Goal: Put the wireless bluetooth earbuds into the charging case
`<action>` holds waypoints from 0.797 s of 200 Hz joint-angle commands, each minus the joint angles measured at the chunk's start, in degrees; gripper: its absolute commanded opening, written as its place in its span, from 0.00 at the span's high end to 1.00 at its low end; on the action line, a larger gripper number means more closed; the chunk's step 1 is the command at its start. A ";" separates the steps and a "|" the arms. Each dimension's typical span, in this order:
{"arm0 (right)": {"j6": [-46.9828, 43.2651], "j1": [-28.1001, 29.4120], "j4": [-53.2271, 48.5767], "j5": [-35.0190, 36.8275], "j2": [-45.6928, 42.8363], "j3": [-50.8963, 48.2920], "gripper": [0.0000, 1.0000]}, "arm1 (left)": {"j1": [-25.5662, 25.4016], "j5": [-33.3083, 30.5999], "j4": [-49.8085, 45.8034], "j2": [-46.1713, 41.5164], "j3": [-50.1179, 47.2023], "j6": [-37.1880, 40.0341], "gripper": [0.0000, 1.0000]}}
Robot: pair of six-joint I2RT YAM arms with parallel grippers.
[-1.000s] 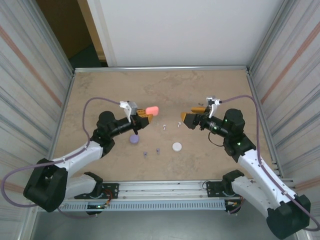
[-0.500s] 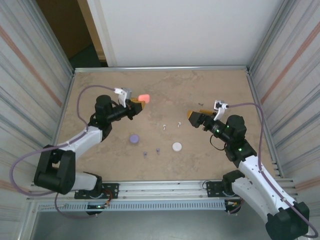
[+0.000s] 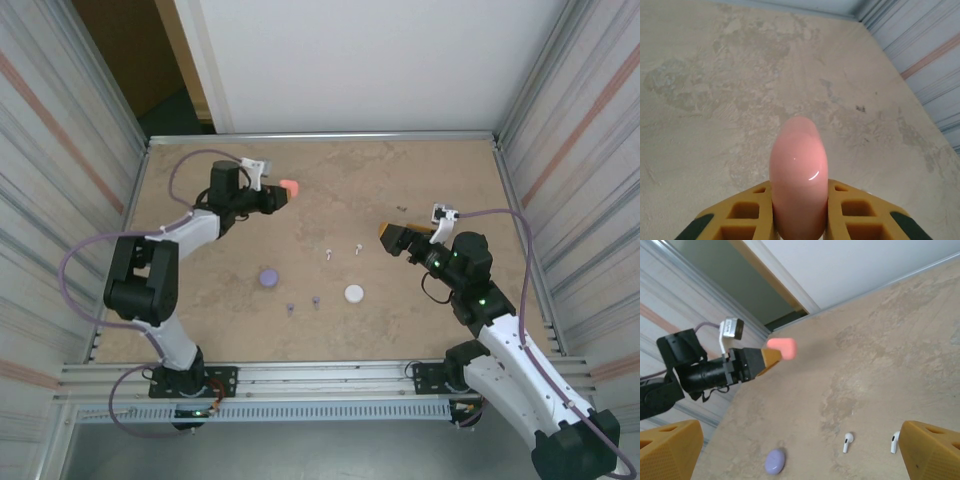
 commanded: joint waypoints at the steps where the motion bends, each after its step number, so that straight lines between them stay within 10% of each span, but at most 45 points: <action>1: -0.40 -0.26 -0.68 1.29 -0.54 0.49 0.01 | 0.31 -0.04 -8.93 3.31 4.40 0.37 1.00; 159: -2.24 -0.44 -3.23 2.68 0.59 1.23 0.01 | 0.73 4.24 -20.26 18.83 16.68 1.64 0.94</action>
